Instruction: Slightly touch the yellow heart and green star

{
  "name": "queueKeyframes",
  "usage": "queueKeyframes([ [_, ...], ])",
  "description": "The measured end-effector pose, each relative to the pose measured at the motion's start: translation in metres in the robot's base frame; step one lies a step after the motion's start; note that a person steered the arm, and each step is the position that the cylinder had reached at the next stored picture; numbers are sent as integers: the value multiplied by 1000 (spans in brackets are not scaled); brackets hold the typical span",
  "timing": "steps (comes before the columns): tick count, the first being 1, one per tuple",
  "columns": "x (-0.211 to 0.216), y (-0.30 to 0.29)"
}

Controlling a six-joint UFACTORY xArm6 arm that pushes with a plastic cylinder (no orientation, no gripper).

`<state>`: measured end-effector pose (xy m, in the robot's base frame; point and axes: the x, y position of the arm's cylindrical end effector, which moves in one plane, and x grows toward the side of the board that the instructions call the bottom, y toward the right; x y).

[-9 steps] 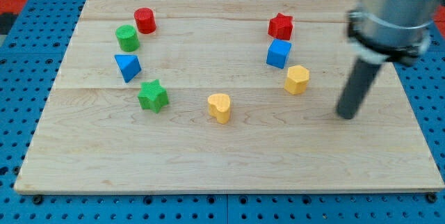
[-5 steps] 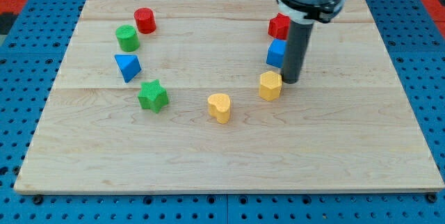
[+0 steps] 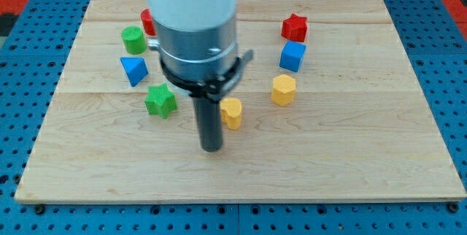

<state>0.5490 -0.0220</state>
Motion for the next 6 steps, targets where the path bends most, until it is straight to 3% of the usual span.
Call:
queueKeyframes([
  [2, -41, 0],
  [3, -38, -3],
  [5, -30, -127],
  [6, -49, -128],
])
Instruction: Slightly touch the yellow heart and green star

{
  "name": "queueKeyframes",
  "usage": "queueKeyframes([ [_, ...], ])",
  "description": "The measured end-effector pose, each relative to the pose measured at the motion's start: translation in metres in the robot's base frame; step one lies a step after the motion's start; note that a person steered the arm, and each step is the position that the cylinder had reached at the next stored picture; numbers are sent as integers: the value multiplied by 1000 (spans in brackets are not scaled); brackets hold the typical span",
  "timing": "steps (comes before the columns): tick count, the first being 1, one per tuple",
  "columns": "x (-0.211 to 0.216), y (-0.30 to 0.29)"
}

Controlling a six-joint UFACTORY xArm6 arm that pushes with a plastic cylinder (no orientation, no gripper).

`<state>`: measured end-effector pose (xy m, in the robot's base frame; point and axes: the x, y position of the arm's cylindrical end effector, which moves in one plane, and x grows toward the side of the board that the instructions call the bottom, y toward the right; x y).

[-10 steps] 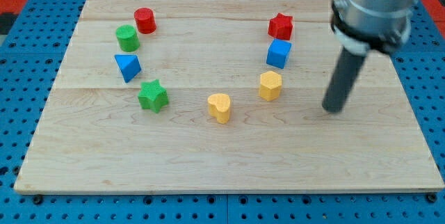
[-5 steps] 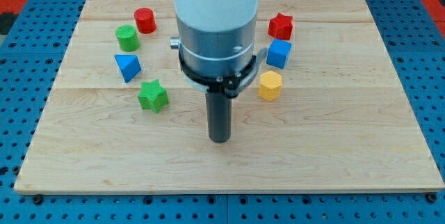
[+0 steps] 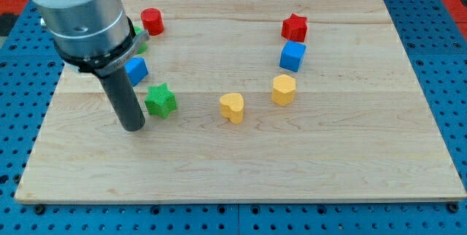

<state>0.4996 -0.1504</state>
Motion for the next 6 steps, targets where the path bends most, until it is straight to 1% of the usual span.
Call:
queueKeyframes([
  [1, -12, 4],
  [2, -11, 8],
  [3, 34, 14],
  [4, 46, 25],
  [6, 55, 120],
])
